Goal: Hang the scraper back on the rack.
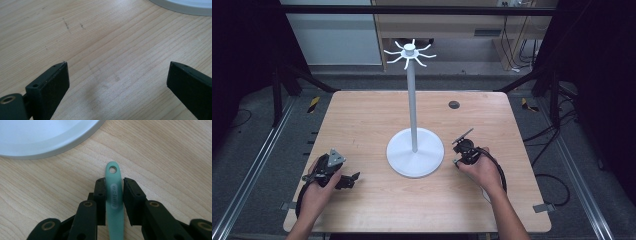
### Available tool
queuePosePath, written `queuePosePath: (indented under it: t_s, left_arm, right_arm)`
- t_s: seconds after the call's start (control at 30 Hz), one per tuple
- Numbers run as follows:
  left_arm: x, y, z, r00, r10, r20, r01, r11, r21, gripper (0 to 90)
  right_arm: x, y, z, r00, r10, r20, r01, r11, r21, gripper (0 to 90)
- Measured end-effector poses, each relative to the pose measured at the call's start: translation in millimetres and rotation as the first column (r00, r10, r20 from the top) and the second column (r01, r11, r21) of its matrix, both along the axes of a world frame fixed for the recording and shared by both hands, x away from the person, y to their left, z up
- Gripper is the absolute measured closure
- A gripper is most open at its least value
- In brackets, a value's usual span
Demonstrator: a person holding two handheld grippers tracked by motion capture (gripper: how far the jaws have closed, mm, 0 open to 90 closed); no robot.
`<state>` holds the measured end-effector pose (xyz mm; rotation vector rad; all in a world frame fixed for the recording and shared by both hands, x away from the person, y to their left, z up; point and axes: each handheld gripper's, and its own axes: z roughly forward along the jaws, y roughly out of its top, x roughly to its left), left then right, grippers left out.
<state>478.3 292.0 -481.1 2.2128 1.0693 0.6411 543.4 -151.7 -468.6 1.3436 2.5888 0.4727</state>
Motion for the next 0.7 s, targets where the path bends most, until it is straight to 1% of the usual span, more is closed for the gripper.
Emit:
queuePosePath:
  t_s: [0.23, 0.5, 0.57, 0.6, 0.63, 0.67, 0.7]
  left_arm:
    - [0.0, -0.3, -0.2, 1.0, 0.0, 0.001, 0.0, 1.0, 0.002, 4.1]
    - [0.0, -1.1, -0.4, 1.0, -0.006, 0.001, 0.006, 1.0, 0.005, 4.1]
    - [-0.2, -1.2, -0.2, 1.0, -0.006, 0.0, 0.006, 0.9999, 0.008, 4.1]
    - [-0.2, -1.2, -0.2, 1.0, -0.006, 0.0, 0.006, 0.9999, 0.008, 4.1]
    - [-0.4, -1.2, 0.0, 1.0, -0.005, 0.003, 0.005, 0.9998, 0.017, 4.1]
    - [-0.4, -1.2, 0.0, 1.0, -0.005, 0.003, 0.005, 0.9998, 0.017, 4.1]
    - [-0.2, -1.1, -0.1, 1.0, -0.005, 0.001, 0.005, 0.9998, 0.018, 4.1]
  right_arm:
    - [2.1, -1.8, -0.6, 0.9998, -0.008, -0.019, 0.008, 1.0, 0.018, 73.3]
    - [2.9, -1.0, -1.2, 0.9997, -0.009, -0.023, 0.01, 1.0, 0.012, 73.5]
    - [2.0, -0.1, -1.2, 0.9997, -0.007, -0.025, 0.007, 1.0, 0.017, 74.1]
    - [2.0, 0.0, -1.5, 0.9999, 0.001, -0.016, -0.001, 1.0, 0.007, 74.3]
    - [2.0, -0.2, -1.5, 0.9999, 0.007, -0.011, -0.007, 1.0, 0.003, 74.4]
    - [2.0, -0.2, -1.5, 0.9999, 0.007, -0.011, -0.007, 1.0, 0.003, 74.4]
    - [0.3, -1.1, -0.4, 1.0, 0.004, 0.006, -0.004, 1.0, -0.002, 74.5]
